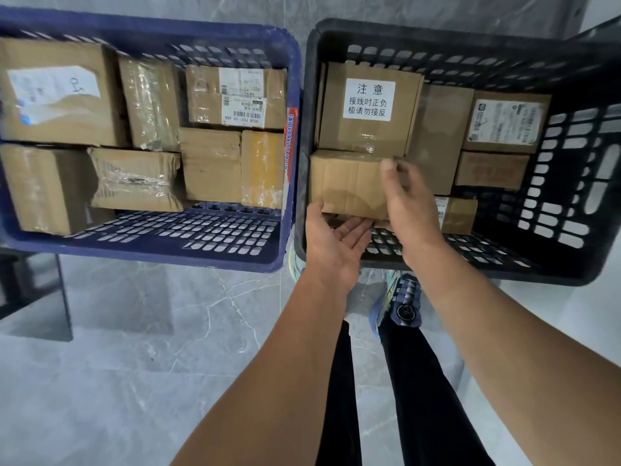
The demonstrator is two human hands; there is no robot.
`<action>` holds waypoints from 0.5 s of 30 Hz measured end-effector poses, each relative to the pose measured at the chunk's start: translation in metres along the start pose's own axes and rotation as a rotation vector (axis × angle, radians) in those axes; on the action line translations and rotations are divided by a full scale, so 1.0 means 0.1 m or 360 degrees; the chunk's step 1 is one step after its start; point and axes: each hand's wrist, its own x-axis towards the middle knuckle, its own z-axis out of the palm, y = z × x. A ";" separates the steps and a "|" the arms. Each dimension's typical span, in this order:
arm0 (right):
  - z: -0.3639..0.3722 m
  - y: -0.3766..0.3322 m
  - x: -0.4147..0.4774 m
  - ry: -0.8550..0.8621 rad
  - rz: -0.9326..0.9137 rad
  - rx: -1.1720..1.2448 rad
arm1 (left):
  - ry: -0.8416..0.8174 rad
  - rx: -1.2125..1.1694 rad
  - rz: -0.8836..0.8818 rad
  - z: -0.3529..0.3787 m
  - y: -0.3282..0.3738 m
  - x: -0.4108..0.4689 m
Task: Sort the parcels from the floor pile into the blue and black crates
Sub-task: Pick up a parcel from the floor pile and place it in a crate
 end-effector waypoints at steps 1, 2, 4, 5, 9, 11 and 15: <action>0.01 -0.03 0.01 -0.0001 0.0044 0.0057 | -0.0008 0.0009 -0.0001 0.00 0.00 0.01; 0.02 -0.06 0.03 -0.0002 0.0092 0.0131 | -0.0008 0.0022 0.0003 0.01 0.01 0.03; 0.05 -0.11 0.08 0.0011 0.0182 0.0248 | 0.0011 0.0027 0.0010 0.00 0.02 0.06; 0.06 -0.13 0.10 0.0025 0.0229 0.0293 | 0.0017 0.0033 0.0006 -0.01 0.01 0.07; 0.09 -0.15 0.14 0.0054 0.0382 0.0291 | 0.0032 0.0053 -0.0036 -0.05 -0.04 0.10; 0.10 -0.12 0.15 0.0056 0.0435 0.0269 | 0.0025 0.0074 -0.0035 -0.08 -0.07 0.10; 0.12 -0.11 0.26 0.0021 0.0433 0.0345 | -0.0038 0.0071 0.0045 -0.01 0.02 0.17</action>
